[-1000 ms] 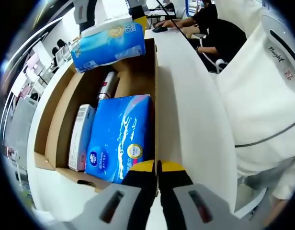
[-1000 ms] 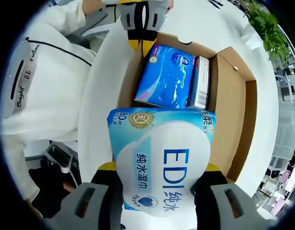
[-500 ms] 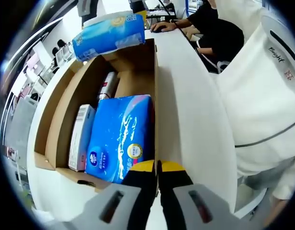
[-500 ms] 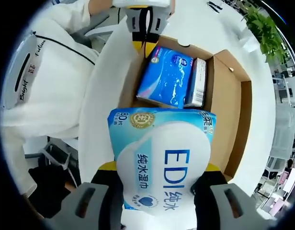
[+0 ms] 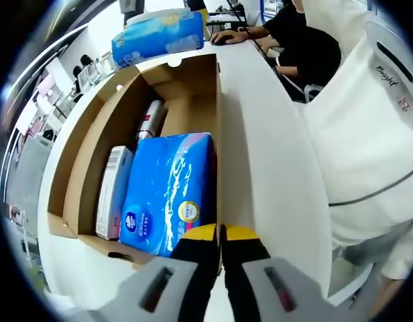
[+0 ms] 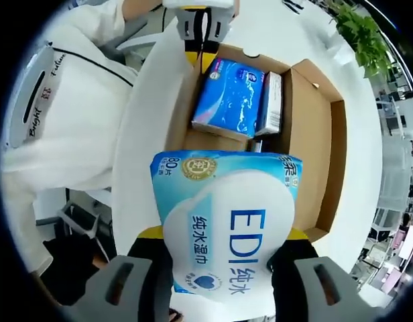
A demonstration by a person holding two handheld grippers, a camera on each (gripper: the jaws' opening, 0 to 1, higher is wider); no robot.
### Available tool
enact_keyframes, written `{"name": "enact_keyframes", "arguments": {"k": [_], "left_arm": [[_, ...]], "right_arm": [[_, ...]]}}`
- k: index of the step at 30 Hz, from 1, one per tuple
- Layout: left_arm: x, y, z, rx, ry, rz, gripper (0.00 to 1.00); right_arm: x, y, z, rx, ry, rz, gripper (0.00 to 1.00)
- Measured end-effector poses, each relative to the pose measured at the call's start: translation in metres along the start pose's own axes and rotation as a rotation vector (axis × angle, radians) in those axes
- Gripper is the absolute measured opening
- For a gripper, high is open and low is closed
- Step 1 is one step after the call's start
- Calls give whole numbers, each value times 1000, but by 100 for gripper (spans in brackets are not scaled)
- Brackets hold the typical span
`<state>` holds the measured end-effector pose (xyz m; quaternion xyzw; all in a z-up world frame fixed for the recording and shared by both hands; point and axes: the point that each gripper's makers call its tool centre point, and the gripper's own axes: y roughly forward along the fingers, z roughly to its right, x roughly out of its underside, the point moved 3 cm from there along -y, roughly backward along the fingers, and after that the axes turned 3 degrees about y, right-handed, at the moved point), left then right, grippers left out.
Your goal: Operate the shoe box by opening the lid, removing the specified soft item, and placing it in the target area until the item is outside and the box remains undamaged.
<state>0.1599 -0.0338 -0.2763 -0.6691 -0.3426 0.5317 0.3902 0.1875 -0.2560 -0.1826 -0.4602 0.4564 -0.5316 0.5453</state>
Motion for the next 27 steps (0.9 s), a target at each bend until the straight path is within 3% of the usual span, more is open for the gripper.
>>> {"name": "enact_keyframes", "arguments": {"k": [15, 27], "left_arm": [[0, 0, 0, 1, -1, 2, 1], [0, 0, 0, 2, 0, 0, 1]], "right_arm": [[29, 4, -13, -48, 27, -47, 57], [51, 3, -13, -30, 71, -30, 57]]}}
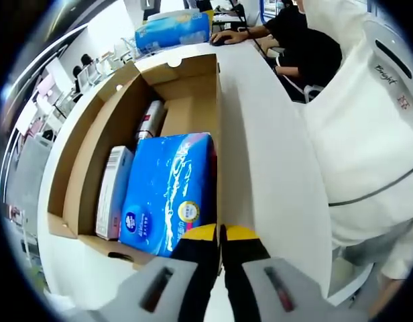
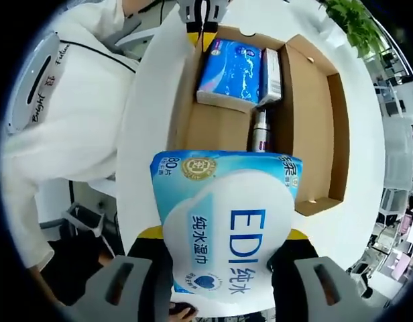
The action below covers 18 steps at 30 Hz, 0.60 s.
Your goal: Operate the shoe box by opening the lid, removing the specified soft item, and placing it in the target area until the item is outside and the box remains undamaged.
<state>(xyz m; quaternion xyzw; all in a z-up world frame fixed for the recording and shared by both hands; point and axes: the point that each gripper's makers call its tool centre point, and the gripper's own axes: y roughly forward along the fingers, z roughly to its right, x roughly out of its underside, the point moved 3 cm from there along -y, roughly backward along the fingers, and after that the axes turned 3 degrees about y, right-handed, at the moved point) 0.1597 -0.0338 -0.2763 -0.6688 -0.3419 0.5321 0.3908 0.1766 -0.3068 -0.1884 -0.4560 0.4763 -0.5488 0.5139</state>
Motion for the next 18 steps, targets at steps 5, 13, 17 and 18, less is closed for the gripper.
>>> {"name": "enact_keyframes", "arguments": {"k": [5, 13, 17, 18], "left_arm": [[0, 0, 0, -1, 0, 1, 1], [0, 0, -1, -2, -1, 2, 1], [0, 0, -1, -2, 0, 3, 1], [0, 0, -1, -1, 0, 3, 1]], "right_arm": [[7, 3, -1, -1, 7, -5, 57], [20, 7, -4, -16, 42, -19, 57], [27, 6, -4, -10, 52, -10, 57], [29, 6, -6, -22, 61, -14, 57]]}}
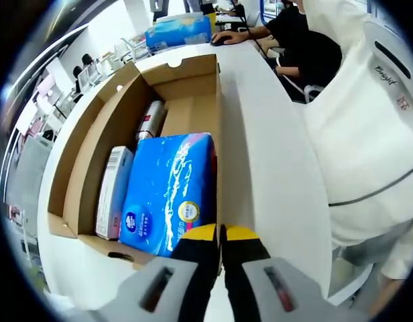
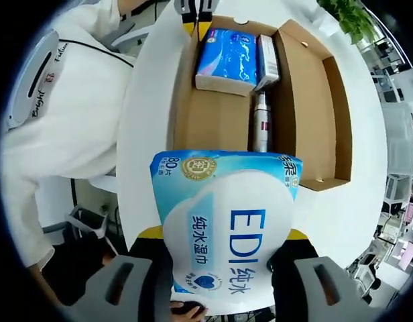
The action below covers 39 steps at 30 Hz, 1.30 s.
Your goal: Operate the shoe box by opening the lid, removing the specified soft item, and placing it in the target area until the item is outside and the box remains undamaged.
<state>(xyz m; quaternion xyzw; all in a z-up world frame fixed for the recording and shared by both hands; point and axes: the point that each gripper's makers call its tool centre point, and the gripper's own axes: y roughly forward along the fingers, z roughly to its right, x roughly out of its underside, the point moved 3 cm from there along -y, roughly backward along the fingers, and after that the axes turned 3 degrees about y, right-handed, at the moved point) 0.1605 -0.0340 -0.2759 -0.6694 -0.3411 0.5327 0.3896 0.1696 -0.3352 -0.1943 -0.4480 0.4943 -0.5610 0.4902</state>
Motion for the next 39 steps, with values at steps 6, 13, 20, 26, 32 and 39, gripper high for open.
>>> {"name": "enact_keyframes", "arguments": {"k": [6, 13, 20, 26, 32, 39], "left_arm": [[0, 0, 0, -1, -1, 0, 1], [0, 0, 0, 0, -1, 1, 1], [0, 0, 0, -1, -1, 2, 1], [0, 0, 0, -1, -1, 2, 1], [0, 0, 0, -1, -2, 2, 1], [0, 0, 1, -1, -2, 3, 1]], "right_arm": [[7, 0, -2, -6, 21, 0, 57], [17, 1, -1, 3, 28, -7, 57], [23, 2, -2, -1, 47, -16, 57], [30, 2, -5, -2, 60, -20, 57], [35, 4, -5, -5, 71, -21, 57], [42, 8, -5, -5, 85, -20, 57]]}}
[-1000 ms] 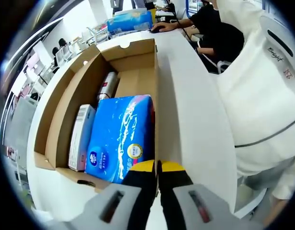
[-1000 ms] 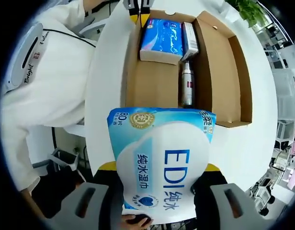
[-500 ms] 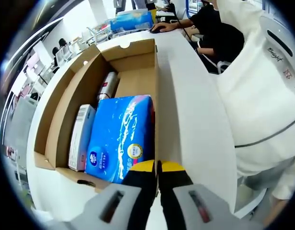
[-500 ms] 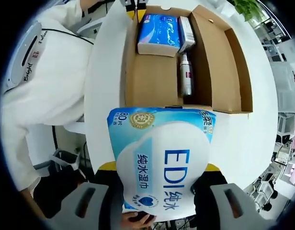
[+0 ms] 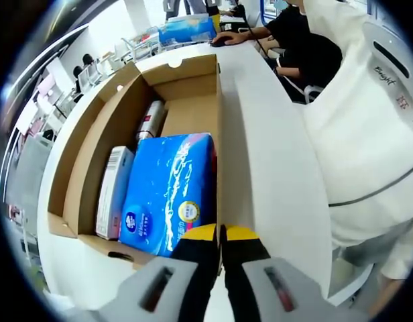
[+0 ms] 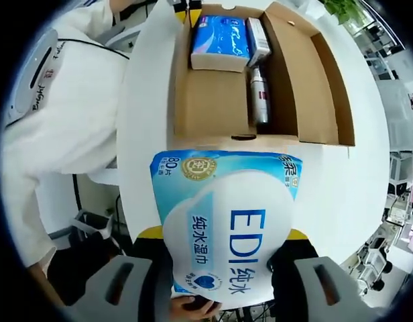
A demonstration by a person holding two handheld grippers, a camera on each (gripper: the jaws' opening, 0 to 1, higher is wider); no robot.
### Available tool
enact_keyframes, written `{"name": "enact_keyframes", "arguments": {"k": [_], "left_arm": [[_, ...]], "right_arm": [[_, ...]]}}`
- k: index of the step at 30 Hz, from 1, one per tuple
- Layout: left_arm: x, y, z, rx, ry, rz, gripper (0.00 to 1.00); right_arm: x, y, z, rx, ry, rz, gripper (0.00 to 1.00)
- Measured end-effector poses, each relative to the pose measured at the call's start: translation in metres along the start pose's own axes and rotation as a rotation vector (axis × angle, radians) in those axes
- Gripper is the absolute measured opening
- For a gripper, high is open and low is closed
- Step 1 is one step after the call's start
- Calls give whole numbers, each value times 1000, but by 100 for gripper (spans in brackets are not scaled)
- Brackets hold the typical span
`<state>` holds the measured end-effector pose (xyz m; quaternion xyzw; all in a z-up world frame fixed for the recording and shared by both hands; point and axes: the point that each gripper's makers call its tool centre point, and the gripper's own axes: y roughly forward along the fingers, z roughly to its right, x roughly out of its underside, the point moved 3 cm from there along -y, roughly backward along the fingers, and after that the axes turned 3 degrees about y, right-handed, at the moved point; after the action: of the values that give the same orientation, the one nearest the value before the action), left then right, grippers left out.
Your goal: Operate the shoe box by opening the lid, removing the specified soft item, and placing it in the target area until the item is outside and the box remains undamaged.
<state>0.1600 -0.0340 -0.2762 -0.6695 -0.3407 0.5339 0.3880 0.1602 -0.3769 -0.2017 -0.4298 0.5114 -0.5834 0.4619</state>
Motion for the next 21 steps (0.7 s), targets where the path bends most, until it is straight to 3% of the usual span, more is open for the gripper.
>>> {"name": "enact_keyframes", "arguments": {"k": [6, 10, 21], "left_arm": [[0, 0, 0, -1, -1, 0, 1], [0, 0, 0, 0, -1, 0, 1], [0, 0, 0, 0, -1, 0, 1]], "right_arm": [[7, 6, 6, 32, 0, -17, 57], [7, 6, 9, 44, 15, 7, 57], [15, 17, 7, 19, 25, -8, 57]]}}
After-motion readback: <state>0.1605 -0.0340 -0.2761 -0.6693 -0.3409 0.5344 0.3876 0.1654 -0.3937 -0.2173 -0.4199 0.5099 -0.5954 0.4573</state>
